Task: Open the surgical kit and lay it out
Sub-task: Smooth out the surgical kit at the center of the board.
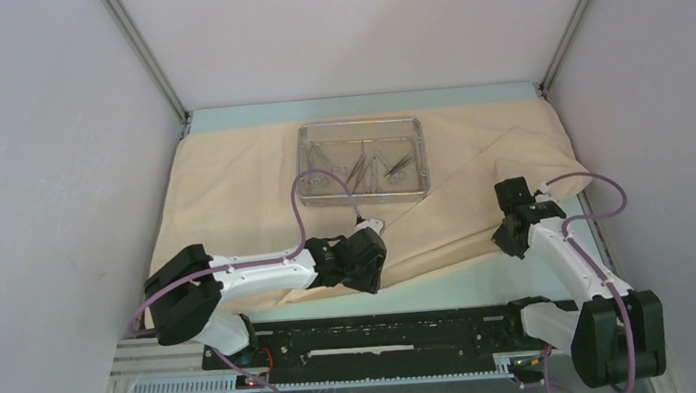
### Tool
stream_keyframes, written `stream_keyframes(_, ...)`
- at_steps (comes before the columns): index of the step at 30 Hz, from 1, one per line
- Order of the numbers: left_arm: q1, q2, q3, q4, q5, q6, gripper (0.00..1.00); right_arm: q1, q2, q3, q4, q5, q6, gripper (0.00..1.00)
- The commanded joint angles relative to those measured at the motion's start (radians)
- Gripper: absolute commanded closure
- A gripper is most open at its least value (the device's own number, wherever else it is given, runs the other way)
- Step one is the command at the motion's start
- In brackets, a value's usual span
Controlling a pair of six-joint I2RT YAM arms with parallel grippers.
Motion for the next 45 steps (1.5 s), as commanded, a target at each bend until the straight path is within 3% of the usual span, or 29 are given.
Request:
stream_keyframes(1, -0.017, 0.005, 0.054, 0.026, 0.014, 0.002, 0.48, -0.038, -0.056, -0.024, -0.125, -0.014, 0.121, 1.0)
stream_keyframes(13, -0.067, 0.003, -0.047, 0.039, 0.023, -0.022, 0.5, -0.05, -0.314, -0.056, -0.358, -0.05, 0.394, 1.0)
stream_keyframes(18, -0.08, -0.009, -0.073, 0.043, 0.034, -0.023, 0.51, -0.097, -0.411, -0.018, -0.396, -0.039, 0.402, 0.55)
stream_keyframes(22, -0.085, -0.038, -0.077, 0.037, 0.051, -0.017, 0.51, -0.101, -0.455, 0.05, -0.267, -0.05, 0.245, 0.31)
stream_keyframes(24, -0.085, -0.06, -0.055, 0.018, 0.057, -0.009, 0.51, -0.101, -0.401, 0.089, -0.16, -0.098, 0.134, 0.25)
stream_keyframes(28, -0.084, -0.121, 0.014, -0.056, 0.017, 0.018, 0.5, -0.101, -0.154, 0.204, -0.036, -0.127, 0.011, 0.25)
stream_keyframes(34, -0.063, -0.187, 0.08, -0.125, -0.003, 0.053, 0.47, -0.099, 0.214, 0.366, 0.107, -0.054, -0.152, 0.41)
stream_keyframes(45, 0.011, -0.297, 0.147, -0.209, 0.019, 0.116, 0.46, -0.175, 0.623, 0.574, 0.227, -0.007, -0.303, 0.41)
